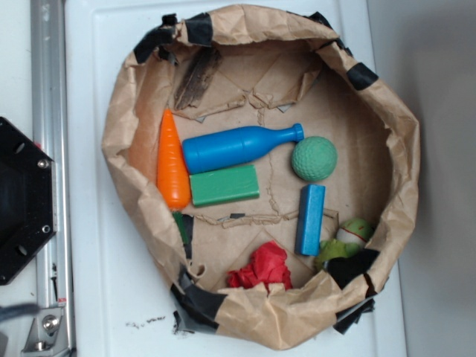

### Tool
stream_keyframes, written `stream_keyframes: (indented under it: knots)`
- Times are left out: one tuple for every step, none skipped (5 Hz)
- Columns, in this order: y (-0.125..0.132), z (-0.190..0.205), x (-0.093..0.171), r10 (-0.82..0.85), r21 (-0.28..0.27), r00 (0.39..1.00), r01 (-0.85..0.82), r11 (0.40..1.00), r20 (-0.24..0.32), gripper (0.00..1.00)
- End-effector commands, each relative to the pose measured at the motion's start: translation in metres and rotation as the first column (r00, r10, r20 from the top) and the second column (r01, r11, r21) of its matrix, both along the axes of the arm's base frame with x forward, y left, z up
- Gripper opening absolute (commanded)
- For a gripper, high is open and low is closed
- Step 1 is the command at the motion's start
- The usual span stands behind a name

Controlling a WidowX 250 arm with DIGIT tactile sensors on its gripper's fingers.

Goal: Grab the red paper.

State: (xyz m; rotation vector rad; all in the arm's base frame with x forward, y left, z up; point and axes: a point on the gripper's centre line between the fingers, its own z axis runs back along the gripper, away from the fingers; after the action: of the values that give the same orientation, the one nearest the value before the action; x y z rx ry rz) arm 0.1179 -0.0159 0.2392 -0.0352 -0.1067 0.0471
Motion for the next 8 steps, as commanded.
stream_keyframes:
  knots:
    - [-0.003, -0.061, 0.100, 0.393, -0.120, 0.919, -0.389, 0.913, 0.015, 1.00]
    - [0.002, -0.098, 0.148, 0.546, -0.129, 0.836, -0.547, 0.827, -0.050, 1.00]
    - [-0.003, -0.126, 0.170, 0.601, -0.123, 0.787, -0.616, 0.778, -0.139, 1.00]
    - [-0.015, -0.142, 0.170, 0.590, -0.116, 0.776, -0.622, 0.774, -0.223, 1.00]
    - [-0.040, -0.163, 0.157, 0.545, -0.130, 0.772, -0.608, 0.783, -0.326, 1.00]
    - [-0.065, -0.181, 0.150, 0.568, -0.171, 0.716, -0.670, 0.723, -0.406, 1.00]
    - [-0.092, -0.195, 0.152, 0.562, -0.229, 0.667, -0.719, 0.656, -0.489, 1.00]
    - [-0.106, -0.204, 0.146, 0.567, -0.188, 0.586, -0.773, 0.606, -0.579, 0.00]
